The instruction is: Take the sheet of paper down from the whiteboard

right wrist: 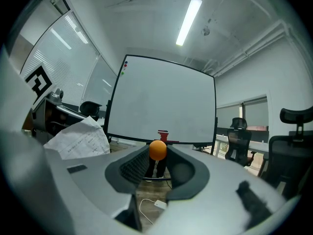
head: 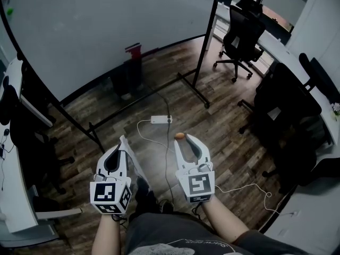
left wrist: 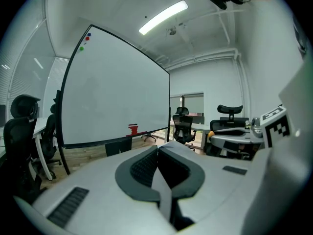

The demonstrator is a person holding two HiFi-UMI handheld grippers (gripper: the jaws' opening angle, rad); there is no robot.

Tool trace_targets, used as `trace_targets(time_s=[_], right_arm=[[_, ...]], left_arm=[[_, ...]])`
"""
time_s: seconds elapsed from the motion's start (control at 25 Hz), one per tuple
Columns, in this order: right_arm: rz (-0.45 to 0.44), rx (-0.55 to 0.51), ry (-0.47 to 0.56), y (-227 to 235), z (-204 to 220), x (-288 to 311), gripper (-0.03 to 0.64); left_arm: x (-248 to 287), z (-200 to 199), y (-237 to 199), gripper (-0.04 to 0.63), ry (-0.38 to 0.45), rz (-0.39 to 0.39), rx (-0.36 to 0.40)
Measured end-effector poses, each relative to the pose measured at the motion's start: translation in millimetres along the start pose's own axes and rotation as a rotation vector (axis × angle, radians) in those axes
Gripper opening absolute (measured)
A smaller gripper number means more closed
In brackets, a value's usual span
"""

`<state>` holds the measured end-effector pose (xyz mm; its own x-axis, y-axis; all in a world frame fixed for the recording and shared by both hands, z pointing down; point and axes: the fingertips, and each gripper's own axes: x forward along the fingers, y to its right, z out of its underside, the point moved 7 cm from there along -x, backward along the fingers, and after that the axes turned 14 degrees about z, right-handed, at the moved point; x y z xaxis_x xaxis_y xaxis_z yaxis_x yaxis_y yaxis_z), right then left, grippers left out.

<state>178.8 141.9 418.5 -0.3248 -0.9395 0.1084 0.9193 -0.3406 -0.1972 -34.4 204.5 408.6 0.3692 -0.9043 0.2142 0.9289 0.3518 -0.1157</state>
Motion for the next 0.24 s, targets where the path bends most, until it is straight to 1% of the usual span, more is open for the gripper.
trace_targets(time_s=[0.24], right_arm=[[0.0,-0.01,-0.002,-4.0,1.5,0.4,0.115]], left_arm=[[0.5,3.6,-2.3,0.014,-0.006,0.01,-0.003]])
